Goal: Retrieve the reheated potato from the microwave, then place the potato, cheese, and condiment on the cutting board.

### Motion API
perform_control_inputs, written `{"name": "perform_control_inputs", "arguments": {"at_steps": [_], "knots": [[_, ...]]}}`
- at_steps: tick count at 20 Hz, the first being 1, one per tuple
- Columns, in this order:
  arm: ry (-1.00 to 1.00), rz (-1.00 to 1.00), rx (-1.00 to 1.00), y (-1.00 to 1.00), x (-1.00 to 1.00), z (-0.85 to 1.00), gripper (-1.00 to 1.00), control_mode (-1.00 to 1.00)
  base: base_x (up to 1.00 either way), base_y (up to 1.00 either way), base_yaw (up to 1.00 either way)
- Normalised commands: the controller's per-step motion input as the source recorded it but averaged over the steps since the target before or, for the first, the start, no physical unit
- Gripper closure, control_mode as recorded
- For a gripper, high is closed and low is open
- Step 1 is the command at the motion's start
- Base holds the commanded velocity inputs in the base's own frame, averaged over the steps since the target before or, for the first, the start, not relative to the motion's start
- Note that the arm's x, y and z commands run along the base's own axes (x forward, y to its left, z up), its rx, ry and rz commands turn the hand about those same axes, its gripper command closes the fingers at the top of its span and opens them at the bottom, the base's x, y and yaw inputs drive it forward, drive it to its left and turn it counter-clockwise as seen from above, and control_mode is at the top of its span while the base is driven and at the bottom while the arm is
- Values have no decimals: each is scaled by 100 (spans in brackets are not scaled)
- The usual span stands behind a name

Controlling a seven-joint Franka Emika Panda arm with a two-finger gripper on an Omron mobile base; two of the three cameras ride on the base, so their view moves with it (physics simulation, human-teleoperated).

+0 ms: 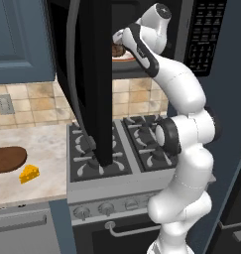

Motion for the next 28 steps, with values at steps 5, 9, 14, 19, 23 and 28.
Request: {"name": "perform_control_inputs", "arguments": {"at_steps": [5,9,14,19,23,28], "knots": [[6,9,0,5,21,-2,-100,-100,0,0,0],[8,12,0,5,22,0,-100,-100,0,0,0],[7,13,0,1,19,-1,-100,-100,0,0,0],[3,15,0,0,18,-5,-100,-100,0,0,0],[0,16,0,0,19,-2,-100,-100,0,0,0],[0,17,-1,0,19,-3,-100,-100,0,0,0]]}}
